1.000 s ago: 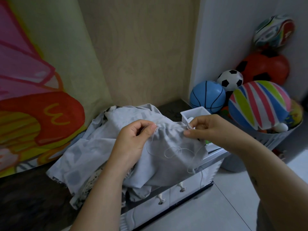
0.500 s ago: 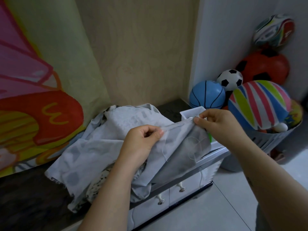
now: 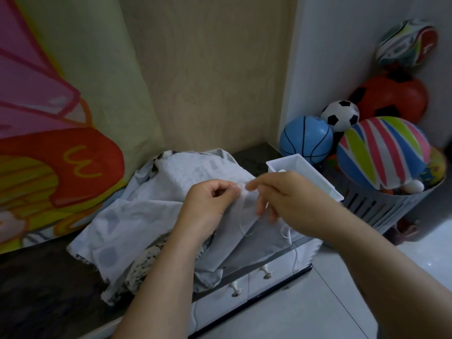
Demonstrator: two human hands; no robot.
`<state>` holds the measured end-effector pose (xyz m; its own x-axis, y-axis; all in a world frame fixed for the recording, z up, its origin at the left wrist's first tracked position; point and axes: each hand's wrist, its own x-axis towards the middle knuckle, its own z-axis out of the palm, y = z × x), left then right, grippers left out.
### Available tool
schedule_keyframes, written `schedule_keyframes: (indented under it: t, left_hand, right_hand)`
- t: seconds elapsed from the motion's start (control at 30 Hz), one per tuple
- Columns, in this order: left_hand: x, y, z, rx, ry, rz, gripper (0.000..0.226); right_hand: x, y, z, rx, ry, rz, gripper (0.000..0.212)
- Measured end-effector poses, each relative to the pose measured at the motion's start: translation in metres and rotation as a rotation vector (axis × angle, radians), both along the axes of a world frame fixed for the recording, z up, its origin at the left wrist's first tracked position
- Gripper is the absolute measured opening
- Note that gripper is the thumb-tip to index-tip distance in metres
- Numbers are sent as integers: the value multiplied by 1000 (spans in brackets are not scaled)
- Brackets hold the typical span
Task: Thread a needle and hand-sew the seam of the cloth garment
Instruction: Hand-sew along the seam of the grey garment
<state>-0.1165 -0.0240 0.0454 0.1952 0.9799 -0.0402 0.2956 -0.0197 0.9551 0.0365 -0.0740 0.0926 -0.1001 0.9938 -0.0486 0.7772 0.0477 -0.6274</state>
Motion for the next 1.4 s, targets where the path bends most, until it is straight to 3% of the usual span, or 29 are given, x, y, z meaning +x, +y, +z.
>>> schedule_keyframes:
  t: [0.17,0.3,0.37,0.5,0.97,1.17,1.3,1.4]
  left_hand:
    - [-1,0,0,10,-50,13,7]
    - [-2,1,0,17,-60,4,6]
    - [-2,1,0,19,-66,5,7]
    - [-2,2,-1,34,-51,9,8]
    - [-2,0,3,53,-29,3,11]
    - [-2,1,0,53,-59,11,11]
    - [-2,0,-1,65,-55,24,10]
    - [-2,-3,2,109,-23,27,11]
  right_hand:
    - [-5,-2,-8,-7,50,-55,24]
    - [-10,-1,-1,-66,-173,-25,27]
    - [-11,-2,-1,-58,-192,-24,28]
    - [-10,-3,-8,-8,15,-85,24]
    - [-10,-1,-9,-13,20,-95,24]
    - [-16,-4,0,-113,-68,-91,24]
    - [-17,-3,1,-140,-14,-143,24]
    - [-16,-1,-6,-73,-6,-127,23]
